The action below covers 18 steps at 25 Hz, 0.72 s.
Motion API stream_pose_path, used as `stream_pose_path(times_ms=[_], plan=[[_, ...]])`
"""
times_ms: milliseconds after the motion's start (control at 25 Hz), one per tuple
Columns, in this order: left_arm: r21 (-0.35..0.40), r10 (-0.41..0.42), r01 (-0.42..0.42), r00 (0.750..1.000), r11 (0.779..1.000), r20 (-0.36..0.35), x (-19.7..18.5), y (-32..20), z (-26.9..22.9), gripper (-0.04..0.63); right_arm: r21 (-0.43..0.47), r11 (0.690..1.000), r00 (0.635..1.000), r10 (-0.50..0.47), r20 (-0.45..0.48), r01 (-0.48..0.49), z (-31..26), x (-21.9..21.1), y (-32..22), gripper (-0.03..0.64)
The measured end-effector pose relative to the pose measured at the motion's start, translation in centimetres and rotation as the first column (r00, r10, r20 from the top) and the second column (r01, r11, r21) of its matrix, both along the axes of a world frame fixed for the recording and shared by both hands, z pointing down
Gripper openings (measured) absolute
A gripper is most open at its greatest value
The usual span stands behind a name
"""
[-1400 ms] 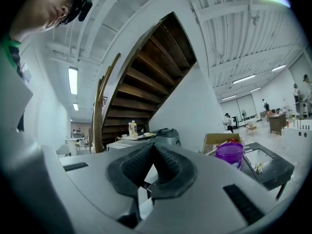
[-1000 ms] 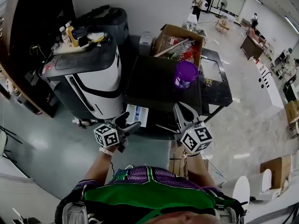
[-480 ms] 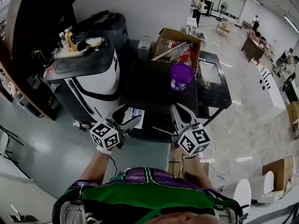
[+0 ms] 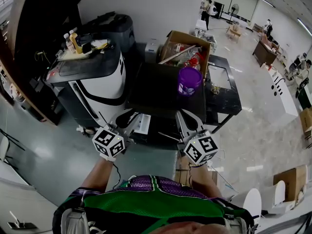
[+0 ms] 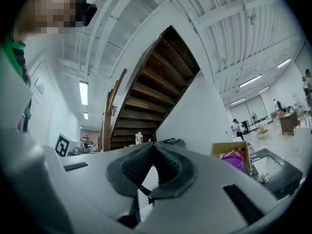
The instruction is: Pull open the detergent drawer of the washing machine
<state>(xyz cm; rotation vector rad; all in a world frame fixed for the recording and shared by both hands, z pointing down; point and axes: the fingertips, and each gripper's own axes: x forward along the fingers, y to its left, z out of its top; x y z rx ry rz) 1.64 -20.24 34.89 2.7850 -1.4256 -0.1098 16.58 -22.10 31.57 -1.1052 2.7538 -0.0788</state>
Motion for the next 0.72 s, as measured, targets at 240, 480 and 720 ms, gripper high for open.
stream_pose_path(times_ms=[240, 480, 720], plan=[[0.039, -0.049, 0.049, 0.999, 0.998, 0.0, -0.6, 0.7, -2.0, 0.04, 0.011, 1.0, 1.0, -0.004, -0.015, 0.005, -0.7, -0.3, 0.4, 0.002], [0.029, -0.108, 0.109, 0.994, 0.994, -0.037, -2.5, 1.1, -2.7, 0.023, 0.027, 1.0, 1.0, -0.008, -0.02, 0.008, -1.3, -0.9, 1.0, 0.002], [0.04, -0.108, 0.11, 0.992, 0.993, -0.064, -3.3, 1.9, -3.0, 0.021, 0.052, 0.999, 0.999, 0.007, -0.037, -0.005, -1.7, -1.5, 1.5, 0.002]])
